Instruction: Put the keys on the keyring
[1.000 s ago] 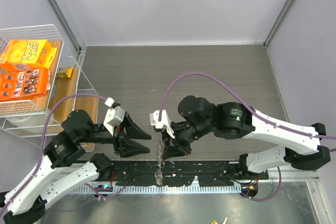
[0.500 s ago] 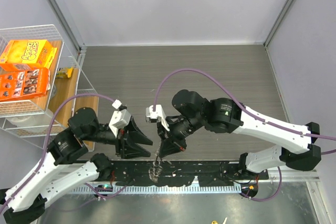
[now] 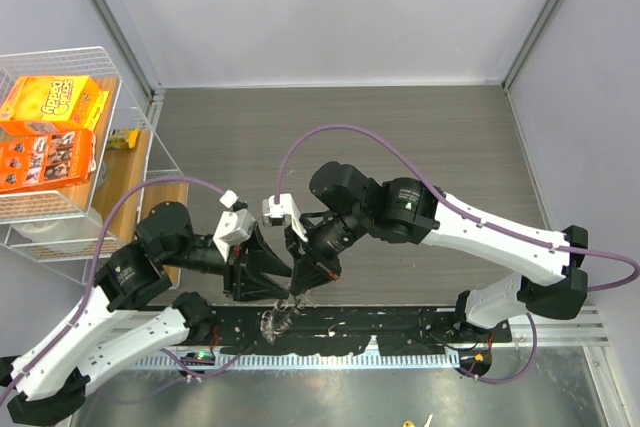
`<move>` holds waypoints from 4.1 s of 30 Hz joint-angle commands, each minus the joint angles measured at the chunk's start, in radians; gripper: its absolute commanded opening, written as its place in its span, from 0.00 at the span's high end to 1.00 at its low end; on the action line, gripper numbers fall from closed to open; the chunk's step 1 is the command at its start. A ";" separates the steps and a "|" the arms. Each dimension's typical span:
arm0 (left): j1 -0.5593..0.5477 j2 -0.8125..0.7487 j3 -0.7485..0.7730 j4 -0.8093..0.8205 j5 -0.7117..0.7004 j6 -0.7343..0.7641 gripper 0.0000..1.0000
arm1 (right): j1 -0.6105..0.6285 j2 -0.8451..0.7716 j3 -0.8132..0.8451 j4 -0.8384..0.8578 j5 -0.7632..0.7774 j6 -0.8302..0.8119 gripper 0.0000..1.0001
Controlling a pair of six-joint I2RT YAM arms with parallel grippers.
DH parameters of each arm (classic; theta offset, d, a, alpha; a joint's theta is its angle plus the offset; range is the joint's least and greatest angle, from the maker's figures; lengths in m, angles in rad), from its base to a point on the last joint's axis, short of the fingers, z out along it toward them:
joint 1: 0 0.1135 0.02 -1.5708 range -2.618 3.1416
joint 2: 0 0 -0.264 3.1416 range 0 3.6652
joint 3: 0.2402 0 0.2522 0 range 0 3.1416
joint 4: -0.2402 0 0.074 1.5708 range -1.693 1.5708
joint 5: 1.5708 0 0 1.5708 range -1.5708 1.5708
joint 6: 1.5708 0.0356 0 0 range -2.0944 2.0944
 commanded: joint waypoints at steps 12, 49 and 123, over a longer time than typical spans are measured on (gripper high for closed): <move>-0.006 0.010 0.014 -0.050 0.011 0.051 0.75 | -0.001 -0.028 0.057 0.021 -0.023 -0.030 0.95; -0.010 -0.065 -0.020 0.102 -0.118 -0.013 1.00 | 0.012 -0.233 -0.125 0.162 0.167 -0.053 0.61; -0.010 -0.200 -0.127 0.449 -0.020 -0.158 1.00 | 0.134 -0.312 -0.245 0.498 0.183 -0.195 0.85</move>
